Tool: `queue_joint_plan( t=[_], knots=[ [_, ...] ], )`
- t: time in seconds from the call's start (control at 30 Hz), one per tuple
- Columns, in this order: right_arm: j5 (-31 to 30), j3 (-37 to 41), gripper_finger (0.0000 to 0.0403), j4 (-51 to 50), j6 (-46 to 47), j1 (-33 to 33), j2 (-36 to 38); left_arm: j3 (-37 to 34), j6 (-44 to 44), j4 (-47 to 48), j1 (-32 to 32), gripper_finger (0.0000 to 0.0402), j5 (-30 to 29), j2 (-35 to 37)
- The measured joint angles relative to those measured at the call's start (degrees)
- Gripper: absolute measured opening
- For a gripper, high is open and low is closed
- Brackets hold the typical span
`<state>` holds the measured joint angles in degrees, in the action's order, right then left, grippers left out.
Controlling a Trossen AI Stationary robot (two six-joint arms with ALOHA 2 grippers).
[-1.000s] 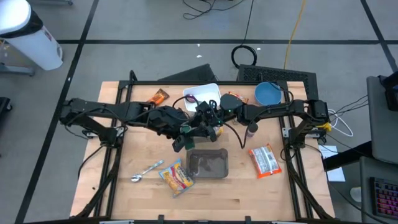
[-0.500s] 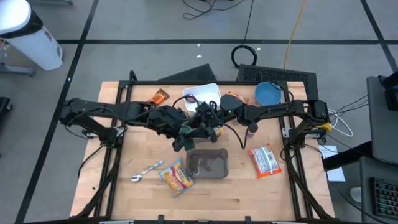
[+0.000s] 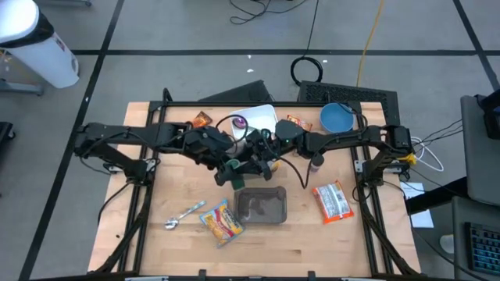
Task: Pick & Place Food Item
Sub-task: Put the green seasoning bottle into the bottom black bin
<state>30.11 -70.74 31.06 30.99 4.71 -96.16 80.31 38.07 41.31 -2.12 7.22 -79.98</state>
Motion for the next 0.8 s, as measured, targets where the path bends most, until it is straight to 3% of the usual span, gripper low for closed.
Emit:
queue_joint_plan(
  t=[0.17,0.43,0.8],
  knots=[
    [0.0,0.0,0.0195,-0.4,0.0,0.21,0.11,0.0,0.56,3.6,0.01,0.0378,0.27,1.37],
    [-0.58,0.02,0.0195,-9.73,-5.05,2.51,5.25,-0.09,2.91,9.51,-0.38,0.0379,-2.27,7.01],
    [-9.2,-0.07,0.0195,-19.62,-12.51,5.57,13.92,-0.11,4.46,12.1,-7.01,0.0379,-27.84,18.17]
  ],
)
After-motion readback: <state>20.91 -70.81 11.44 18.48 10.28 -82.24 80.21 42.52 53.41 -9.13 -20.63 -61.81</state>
